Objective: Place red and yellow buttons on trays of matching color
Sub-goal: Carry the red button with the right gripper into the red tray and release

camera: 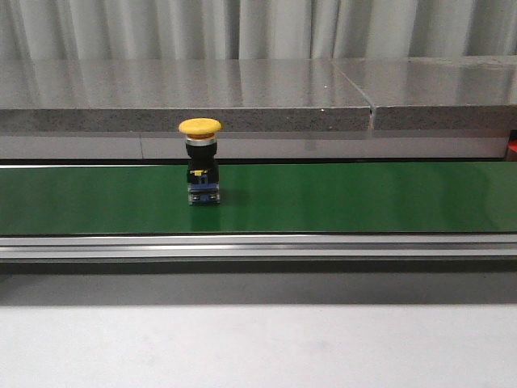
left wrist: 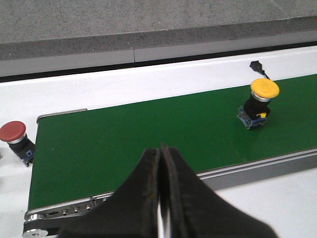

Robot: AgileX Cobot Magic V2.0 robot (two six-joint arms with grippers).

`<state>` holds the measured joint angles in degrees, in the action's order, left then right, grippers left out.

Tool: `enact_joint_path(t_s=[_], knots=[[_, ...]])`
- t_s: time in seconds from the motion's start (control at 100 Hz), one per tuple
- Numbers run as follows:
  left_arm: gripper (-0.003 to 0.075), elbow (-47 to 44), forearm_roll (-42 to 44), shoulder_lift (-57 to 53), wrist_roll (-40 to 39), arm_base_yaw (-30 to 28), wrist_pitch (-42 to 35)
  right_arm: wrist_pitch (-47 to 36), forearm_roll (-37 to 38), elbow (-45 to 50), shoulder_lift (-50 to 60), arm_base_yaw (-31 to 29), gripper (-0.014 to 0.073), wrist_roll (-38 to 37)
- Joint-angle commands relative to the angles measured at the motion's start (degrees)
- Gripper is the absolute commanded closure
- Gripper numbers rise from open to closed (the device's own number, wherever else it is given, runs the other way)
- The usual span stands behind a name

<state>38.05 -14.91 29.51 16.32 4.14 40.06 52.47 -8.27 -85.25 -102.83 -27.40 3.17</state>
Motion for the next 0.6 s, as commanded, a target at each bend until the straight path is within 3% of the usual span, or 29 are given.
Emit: enact_joint_path(t_s=[0.0, 0.44, 0.59], knots=[[0.0741, 1.49, -1.33, 0.21, -0.48, 0.4, -3.72, -4.62, -1.39, -1.54, 2.15, -0.41, 0.0594, -0.05], [0.0741, 1.49, -1.33, 0.21, -0.48, 0.4, -3.72, -8.4, -4.93, -1.78, -4.29, -0.41, 0.0589, 0.0], [0.0741, 1.49, -1.33, 0.21, -0.48, 0.4, -3.72, -8.3, -5.68, -1.78, -5.19, -0.41, 0.0497, 0.0]])
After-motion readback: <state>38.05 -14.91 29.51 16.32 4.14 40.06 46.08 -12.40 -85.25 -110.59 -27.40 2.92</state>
